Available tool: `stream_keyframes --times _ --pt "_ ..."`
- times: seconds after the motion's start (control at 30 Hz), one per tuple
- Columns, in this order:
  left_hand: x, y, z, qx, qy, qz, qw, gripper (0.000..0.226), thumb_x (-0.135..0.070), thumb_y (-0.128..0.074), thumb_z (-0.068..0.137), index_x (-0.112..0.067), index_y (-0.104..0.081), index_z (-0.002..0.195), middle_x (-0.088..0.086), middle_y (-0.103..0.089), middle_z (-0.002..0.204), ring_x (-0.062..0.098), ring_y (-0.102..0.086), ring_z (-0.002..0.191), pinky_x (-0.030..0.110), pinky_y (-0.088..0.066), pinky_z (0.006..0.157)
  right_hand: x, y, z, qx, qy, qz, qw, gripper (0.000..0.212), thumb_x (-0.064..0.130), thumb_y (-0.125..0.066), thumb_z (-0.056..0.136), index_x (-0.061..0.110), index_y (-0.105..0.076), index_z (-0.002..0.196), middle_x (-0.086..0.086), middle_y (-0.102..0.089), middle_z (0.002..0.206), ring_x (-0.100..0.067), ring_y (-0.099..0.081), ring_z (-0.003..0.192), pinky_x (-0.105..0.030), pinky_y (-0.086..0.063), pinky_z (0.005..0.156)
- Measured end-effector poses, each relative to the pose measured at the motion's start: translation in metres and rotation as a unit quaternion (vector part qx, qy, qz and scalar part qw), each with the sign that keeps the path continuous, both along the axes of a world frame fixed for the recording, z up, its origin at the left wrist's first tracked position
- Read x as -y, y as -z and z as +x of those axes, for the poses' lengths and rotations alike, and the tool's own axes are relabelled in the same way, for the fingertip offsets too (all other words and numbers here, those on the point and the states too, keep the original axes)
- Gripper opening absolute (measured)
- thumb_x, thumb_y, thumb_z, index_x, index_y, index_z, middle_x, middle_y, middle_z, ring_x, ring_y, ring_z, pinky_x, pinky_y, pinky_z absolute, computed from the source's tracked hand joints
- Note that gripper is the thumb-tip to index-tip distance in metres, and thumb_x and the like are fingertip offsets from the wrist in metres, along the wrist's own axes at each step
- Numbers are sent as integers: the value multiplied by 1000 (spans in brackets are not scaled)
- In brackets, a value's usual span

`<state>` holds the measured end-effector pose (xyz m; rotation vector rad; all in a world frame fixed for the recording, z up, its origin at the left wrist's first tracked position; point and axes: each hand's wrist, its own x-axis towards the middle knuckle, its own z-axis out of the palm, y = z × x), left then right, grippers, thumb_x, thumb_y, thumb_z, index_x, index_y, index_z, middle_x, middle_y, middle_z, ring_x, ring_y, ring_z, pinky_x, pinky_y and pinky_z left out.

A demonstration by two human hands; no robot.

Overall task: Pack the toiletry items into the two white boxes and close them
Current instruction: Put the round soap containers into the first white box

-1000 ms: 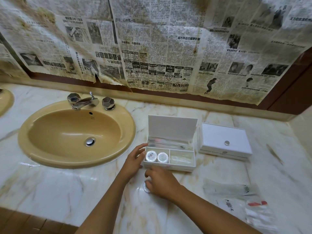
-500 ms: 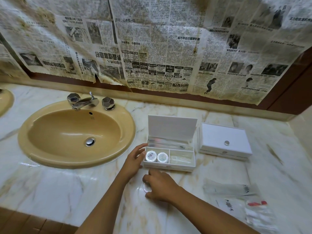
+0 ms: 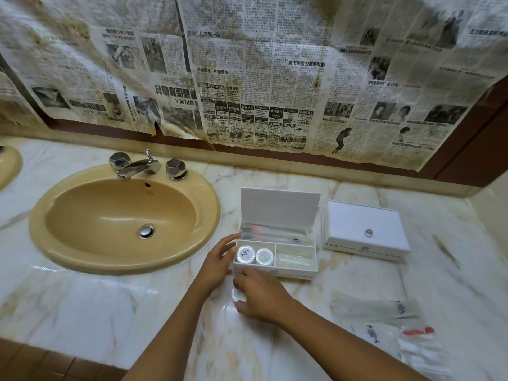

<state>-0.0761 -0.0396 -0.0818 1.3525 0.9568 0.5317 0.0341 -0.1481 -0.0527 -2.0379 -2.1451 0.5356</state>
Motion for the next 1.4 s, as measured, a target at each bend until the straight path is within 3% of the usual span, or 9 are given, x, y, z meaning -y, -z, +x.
stream_keyframes --times 0.17,0.33,0.47,0.57,0.7,1.03,1.2,1.3,1.4 --pt "1 1 -1 7 -7 15 1000 31 -18 -52 99 -35 -59 124 -1 -68 120 16 -63 111 20 -52 81 -6 -18 2 -41 39 119 991 29 31 -58 80 16 -58 105 -5 -55 102 -27 -56 89 -37 -45 67" --pt "1 -1 -1 0 6 1 1000 32 -35 -55 91 -46 -59 120 -4 -65 125 18 -61 116 48 -56 88 -17 -18 21 -41 136 189 972 26 36 -60 71 15 -62 86 -3 -58 82 -25 -59 69 -33 -48 53" --pt "2 -2 0 -1 -2 0 1000 30 -22 -51 99 -39 -57 124 -4 -65 123 15 -63 110 31 -56 75 -18 -16 38 -3 190 147 971 26 32 -67 72 13 -64 89 -5 -60 88 -28 -59 81 -35 -47 65" --pt "3 -4 0 -8 -3 2 1000 31 -22 -50 100 -39 -57 124 -6 -65 123 13 -63 110 23 -53 69 -16 -17 43 12 196 111 974 30 36 -61 81 14 -63 100 -4 -59 101 -26 -55 95 -34 -43 77" --pt "3 -5 0 -10 -4 -1 1000 31 -23 -49 100 -39 -56 125 -7 -64 124 11 -61 112 24 -52 70 -14 -15 43 27 187 90 978 30 38 -54 88 14 -63 105 -2 -58 108 -23 -50 106 -33 -39 84" --pt "4 -9 1 -21 -5 1 1000 30 -23 -49 100 -39 -56 125 -7 -64 124 9 -61 110 18 -50 66 -20 -22 42 36 182 76 980 31 38 -48 93 17 -67 103 0 -60 110 -22 -48 109 -35 -36 90" --pt "5 -10 0 -28 -4 11 1000 29 -25 -50 100 -42 -57 122 -12 -63 124 4 -57 114 22 -50 69 -40 -48 56 13 214 175 961 27 33 -55 90 15 -67 107 -3 -62 108 -25 -51 105 -37 -37 86" --pt "5 -12 0 -32 -2 11 999 28 -27 -50 100 -43 -57 121 -14 -63 122 -5 -59 107 24 -51 72 -52 -62 60 11 228 241 943 27 28 -59 86 15 -66 110 -4 -60 107 -26 -51 103 -38 -35 83" --pt "6 -12 0 -31 0 11 999 28 -27 -49 100 -41 -56 122 -16 -62 121 -9 -60 101 22 -50 70 -60 -71 64 34 238 259 936 37 26 -59 86 17 -60 121 -7 -53 124 -27 -45 116 -40 -33 89"
